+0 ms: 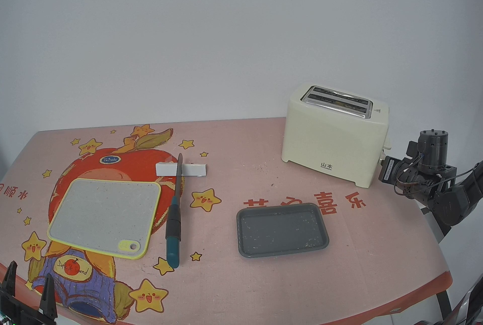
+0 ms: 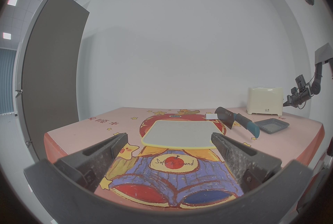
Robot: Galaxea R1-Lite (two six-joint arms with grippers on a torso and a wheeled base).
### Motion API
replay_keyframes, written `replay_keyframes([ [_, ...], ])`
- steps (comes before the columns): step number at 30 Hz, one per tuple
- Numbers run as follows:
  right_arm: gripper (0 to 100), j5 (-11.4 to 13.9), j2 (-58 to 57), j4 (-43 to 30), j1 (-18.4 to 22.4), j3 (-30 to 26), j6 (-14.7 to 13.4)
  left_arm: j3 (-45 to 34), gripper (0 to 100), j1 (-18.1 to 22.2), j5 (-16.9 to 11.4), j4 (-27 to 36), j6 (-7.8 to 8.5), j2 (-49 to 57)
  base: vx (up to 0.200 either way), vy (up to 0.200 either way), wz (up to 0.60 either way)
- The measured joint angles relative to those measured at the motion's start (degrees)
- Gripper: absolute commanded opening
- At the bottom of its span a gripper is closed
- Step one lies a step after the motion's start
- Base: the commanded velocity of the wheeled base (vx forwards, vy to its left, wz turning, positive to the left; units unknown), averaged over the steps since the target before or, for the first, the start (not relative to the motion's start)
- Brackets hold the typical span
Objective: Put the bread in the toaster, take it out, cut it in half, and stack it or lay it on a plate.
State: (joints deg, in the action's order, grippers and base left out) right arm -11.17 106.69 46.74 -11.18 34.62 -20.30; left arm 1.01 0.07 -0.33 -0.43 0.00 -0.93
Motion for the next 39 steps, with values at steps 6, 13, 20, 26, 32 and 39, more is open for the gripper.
replay_keyframes([
  [6, 0, 0.01, 0.11, 0.00, 0.11, 0.00, -0.01, 0.00, 100, 0.00, 0.00, 0.00, 0.00, 0.00, 0.000, 0.000, 0.00],
  [13, 0, 0.00, 0.33, 0.01, 0.29, 0.00, 0.00, 0.00, 100, 0.00, -0.02, 0.05, 0.00, 0.00, 0.000, 0.000, 0.00],
  [20, 0, -0.05, 0.44, 0.01, 0.32, -0.04, 0.00, 0.00, 100, 0.00, -0.02, 0.02, 0.00, 0.00, 0.000, 0.000, 0.00],
  [26, 0, -0.07, 0.61, -0.02, 0.32, -0.15, 0.00, 0.00, 100, 0.00, 0.00, 0.02, 0.00, 0.00, 0.000, 0.000, 0.00],
  [32, 0, -0.10, 0.91, -0.07, 0.32, -0.11, 0.07, 0.00, 100, 0.00, -0.02, 0.02, 0.00, 0.00, 0.000, 0.000, 0.00],
  [39, 0, -0.16, 1.19, 0.00, 0.33, -0.17, 0.07, 0.00, 100, 0.00, 0.00, 0.02, 0.00, 0.00, 0.000, 0.000, 0.00],
])
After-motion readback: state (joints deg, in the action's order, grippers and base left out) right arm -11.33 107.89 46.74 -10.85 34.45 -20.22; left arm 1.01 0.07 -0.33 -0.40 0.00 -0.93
